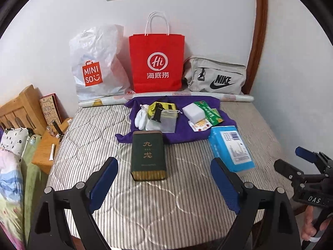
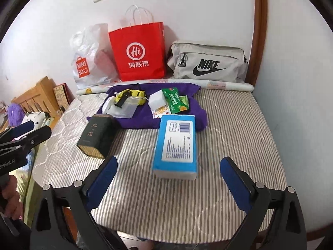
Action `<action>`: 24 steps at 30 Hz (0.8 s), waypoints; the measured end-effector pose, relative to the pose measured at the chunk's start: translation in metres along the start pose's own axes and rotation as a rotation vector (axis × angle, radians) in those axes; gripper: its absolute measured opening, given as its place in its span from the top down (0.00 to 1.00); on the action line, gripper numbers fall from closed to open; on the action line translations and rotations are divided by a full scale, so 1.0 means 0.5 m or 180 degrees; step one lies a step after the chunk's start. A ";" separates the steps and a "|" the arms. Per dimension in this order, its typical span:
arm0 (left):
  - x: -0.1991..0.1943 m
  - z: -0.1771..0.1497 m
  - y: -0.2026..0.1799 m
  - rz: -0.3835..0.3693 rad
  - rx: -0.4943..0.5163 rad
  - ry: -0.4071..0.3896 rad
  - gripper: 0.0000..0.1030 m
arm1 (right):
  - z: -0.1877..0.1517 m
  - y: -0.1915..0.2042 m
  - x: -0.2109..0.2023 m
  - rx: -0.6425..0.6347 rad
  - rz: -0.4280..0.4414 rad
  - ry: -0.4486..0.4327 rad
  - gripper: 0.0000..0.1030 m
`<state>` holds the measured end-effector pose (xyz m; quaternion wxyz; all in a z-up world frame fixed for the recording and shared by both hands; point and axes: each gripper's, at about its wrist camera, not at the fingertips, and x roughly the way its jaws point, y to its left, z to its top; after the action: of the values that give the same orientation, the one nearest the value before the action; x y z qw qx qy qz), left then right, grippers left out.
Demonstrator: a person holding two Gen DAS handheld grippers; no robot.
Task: Organize soft objects
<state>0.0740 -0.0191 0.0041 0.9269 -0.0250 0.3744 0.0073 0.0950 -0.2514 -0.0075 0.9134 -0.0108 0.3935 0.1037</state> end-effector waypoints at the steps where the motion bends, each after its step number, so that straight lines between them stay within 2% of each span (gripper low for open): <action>1: -0.009 -0.006 -0.006 -0.0013 -0.0002 -0.0020 0.07 | -0.005 0.001 -0.006 0.0005 -0.0002 -0.0008 0.04; 11: -0.049 -0.045 -0.031 0.0046 0.0014 -0.0116 0.07 | -0.043 0.018 -0.066 -0.0101 -0.0168 -0.0163 0.04; 24: -0.057 -0.065 -0.016 0.0024 -0.0055 -0.0079 0.07 | -0.061 0.041 -0.074 -0.0134 -0.0210 -0.0208 0.04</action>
<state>0.0315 -0.0287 0.0009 0.9312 -0.0316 0.3630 0.0143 0.0445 -0.2411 -0.0004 0.9282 -0.0396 0.3606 0.0820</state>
